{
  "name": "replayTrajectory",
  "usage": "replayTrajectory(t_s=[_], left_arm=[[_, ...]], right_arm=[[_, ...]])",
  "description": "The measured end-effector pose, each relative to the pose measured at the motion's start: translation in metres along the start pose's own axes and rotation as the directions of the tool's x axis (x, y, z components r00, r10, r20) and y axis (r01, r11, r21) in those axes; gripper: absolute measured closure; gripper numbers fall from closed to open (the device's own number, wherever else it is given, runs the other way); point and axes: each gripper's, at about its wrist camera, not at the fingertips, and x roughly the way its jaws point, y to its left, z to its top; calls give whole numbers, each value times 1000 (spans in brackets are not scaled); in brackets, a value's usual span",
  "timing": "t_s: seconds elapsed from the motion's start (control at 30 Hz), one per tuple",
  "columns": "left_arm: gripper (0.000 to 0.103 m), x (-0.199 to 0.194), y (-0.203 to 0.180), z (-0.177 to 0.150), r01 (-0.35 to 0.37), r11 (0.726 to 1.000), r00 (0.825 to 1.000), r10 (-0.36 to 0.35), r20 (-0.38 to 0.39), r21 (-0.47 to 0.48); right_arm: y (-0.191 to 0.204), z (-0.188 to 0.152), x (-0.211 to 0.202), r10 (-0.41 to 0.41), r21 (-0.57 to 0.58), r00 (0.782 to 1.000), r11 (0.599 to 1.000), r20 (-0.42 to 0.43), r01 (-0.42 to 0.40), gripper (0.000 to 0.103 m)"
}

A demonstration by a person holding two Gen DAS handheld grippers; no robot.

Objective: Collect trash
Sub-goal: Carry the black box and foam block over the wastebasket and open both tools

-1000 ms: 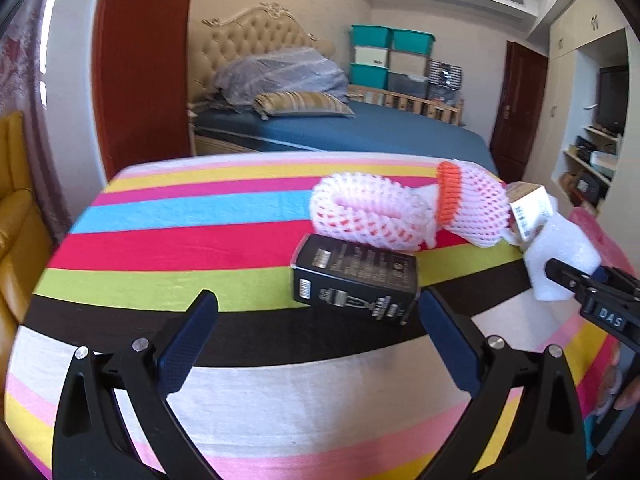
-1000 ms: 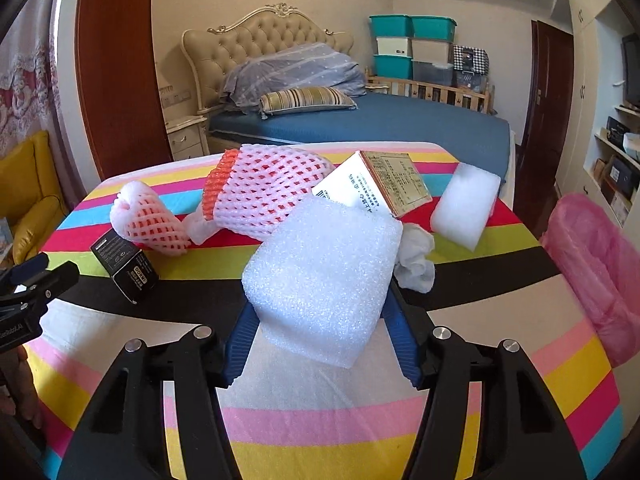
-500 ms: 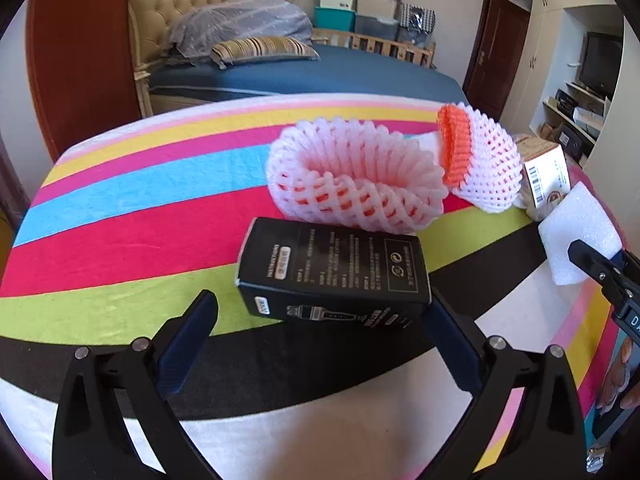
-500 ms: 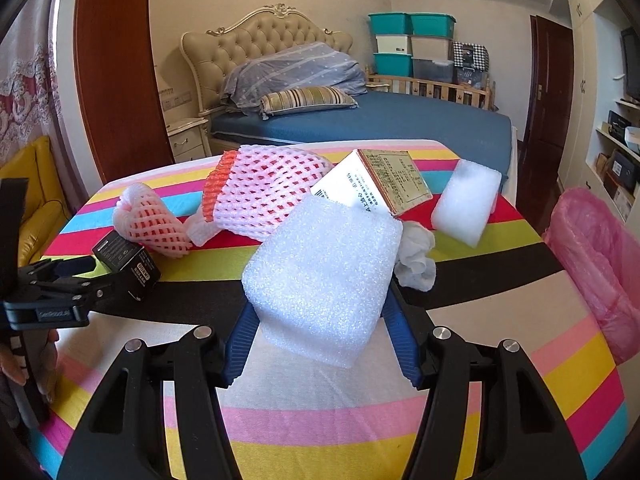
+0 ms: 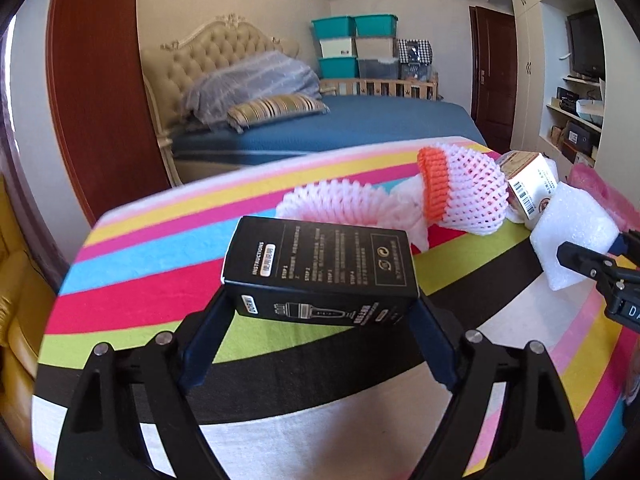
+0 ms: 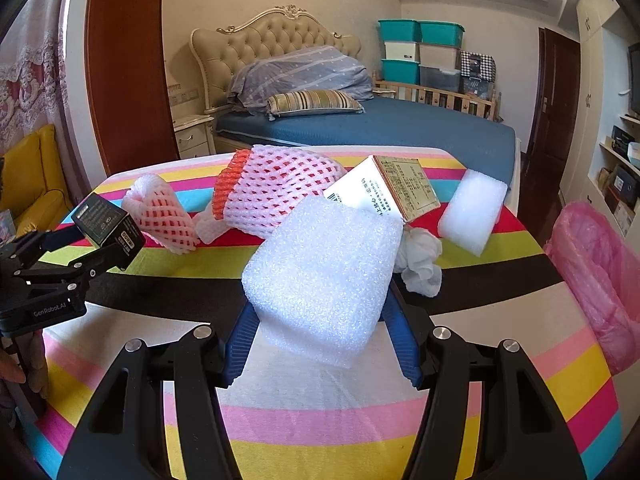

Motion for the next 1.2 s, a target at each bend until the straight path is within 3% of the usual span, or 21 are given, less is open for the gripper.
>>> replayTrajectory(t_s=[0.2,0.6,0.8,1.2], left_arm=[[20,-19,-4,-1,-42,999,996,41,80,6],[20,-27,2,-4,-57,998,992,57,117,0],[20,-31,-2,-4,-44,999,993,44,111,-3],[20,-58,-46,-15,42,998,991,-47,126,46]], right_arm=[[-3,0,-3,14,12,1000,1000,18,-14,46],[-3,-1,-11,28,10,997,1000,66,-29,46],[-1,-2,-18,37,0,995,999,93,-37,46],[-12,-13,-51,41,-47,991,998,128,-35,46]])
